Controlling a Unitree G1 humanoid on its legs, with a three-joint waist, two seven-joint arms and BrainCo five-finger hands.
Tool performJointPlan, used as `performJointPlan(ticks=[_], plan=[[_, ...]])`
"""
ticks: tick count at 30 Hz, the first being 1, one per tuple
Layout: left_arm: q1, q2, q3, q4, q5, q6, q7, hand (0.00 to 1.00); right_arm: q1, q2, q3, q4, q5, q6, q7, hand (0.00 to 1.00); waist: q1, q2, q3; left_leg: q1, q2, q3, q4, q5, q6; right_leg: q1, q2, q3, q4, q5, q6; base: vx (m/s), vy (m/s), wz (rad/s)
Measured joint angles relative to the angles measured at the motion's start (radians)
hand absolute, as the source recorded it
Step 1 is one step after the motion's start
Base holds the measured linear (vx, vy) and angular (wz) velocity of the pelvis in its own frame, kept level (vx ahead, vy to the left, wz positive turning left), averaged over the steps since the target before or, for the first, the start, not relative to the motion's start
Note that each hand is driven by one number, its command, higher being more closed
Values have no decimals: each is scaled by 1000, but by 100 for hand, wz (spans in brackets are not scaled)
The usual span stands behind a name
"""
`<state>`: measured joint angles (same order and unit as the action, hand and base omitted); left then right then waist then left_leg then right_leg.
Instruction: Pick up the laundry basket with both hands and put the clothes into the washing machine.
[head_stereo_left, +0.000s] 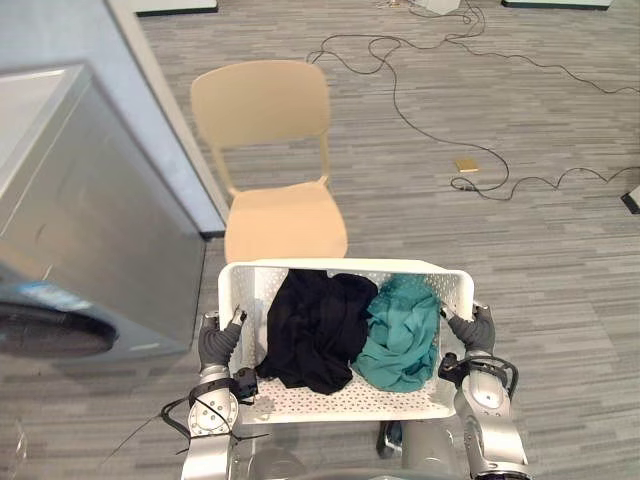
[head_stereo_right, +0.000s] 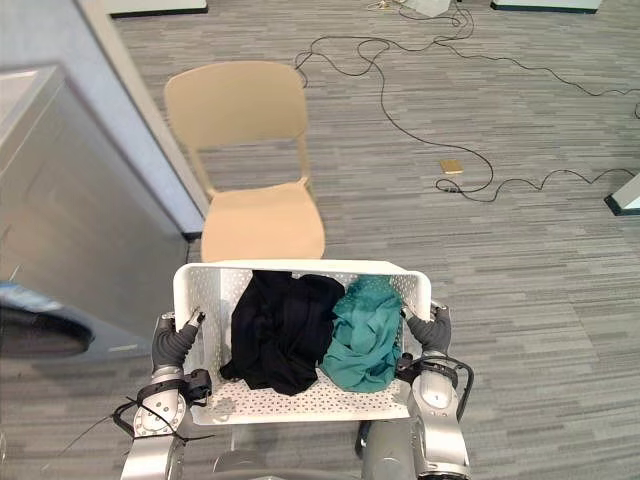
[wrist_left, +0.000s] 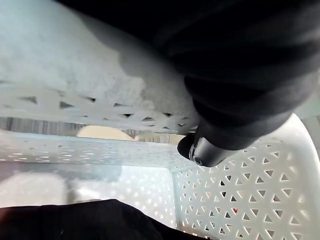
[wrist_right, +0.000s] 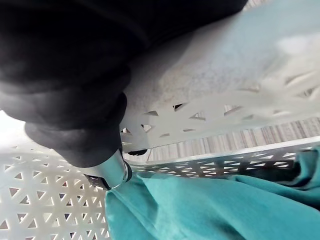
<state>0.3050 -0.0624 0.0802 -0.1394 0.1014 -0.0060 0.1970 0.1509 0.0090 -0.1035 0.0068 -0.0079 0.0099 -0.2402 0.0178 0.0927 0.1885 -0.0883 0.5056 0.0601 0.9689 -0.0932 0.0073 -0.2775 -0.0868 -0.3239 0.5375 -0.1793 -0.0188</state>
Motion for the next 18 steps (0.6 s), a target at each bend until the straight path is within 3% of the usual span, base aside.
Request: performJointPlan(ticks=[2,3,4,6,8,9,10,11,12,13,15,18], plan=[[4,0,-5,8,-8,-1,-2,100,8,-1,2,0,0,0,0,100,1,-10,8,-74,16,30,155,-29,41,119,26,-18,-81,-3,-4,433,-239,5],[7,-1,-5,9,-9,-4,-3,100,15,-2,2,-6,0,-3,-2,100,1,-25,10,-119,-3,92,185,-49,50,227,27,-35,-163,-3,-4,471,-214,25],[7,-1,-5,9,-10,-10,-3,100,15,-4,2,-13,0,-4,-3,100,3,-27,10,-136,-19,111,172,-59,47,256,26,-42,-189,-3,-4,535,-200,31],[5,-1,-4,8,-13,-36,-3,100,11,-8,0,-26,1,-9,-5,100,19,-27,13,-193,-70,170,45,-96,9,311,21,-62,-246,-3,-4,373,-61,21],[1,-1,2,8,-13,-40,-3,100,7,-3,0,-26,7,-10,-1,100,28,-25,12,-241,-160,220,-231,-98,-10,366,-5,-112,-293,-5,8,373,40,43],[1,-1,2,8,-12,-40,-3,100,9,-4,0,-26,7,-10,-1,100,28,-28,14,-248,-190,219,-306,-88,-26,379,-18,-126,-299,-10,25,337,115,60],[3,-1,2,9,-12,-40,-3,100,10,-7,0,-26,7,-10,0,100,30,-26,13,-250,-243,211,-459,-40,-73,401,-35,-142,-298,-29,61,419,189,58],[8,-3,2,8,-12,-40,-3,100,12,-7,3,-26,7,-10,0,100,38,-7,1,-245,-269,189,-579,88,-67,421,-32,-148,-294,-52,99,357,195,52],[-2,1,16,15,-12,-40,-2,100,-1,11,4,3,7,-11,-1,100,49,-29,1,-241,-294,189,-563,96,-10,437,-58,-142,-294,-66,123,356,190,37],[-7,-1,33,14,-9,-40,-1,100,-8,26,6,17,6,-11,-1,100,55,-55,1,-242,-316,188,-563,88,-1,438,-74,-143,-298,-54,135,270,137,32],[-12,0,69,13,-11,-40,0,100,-35,32,28,21,-5,-8,4,100,66,-83,18,-254,-335,189,-514,47,34,456,-91,-140,-314,-30,158,291,163,32],[3,-2,83,-3,-11,-41,0,100,-37,40,32,21,-9,-5,26,100,81,-87,22,-235,-354,189,-459,-47,39,473,-116,-136,-257,-17,172,241,168,10]])
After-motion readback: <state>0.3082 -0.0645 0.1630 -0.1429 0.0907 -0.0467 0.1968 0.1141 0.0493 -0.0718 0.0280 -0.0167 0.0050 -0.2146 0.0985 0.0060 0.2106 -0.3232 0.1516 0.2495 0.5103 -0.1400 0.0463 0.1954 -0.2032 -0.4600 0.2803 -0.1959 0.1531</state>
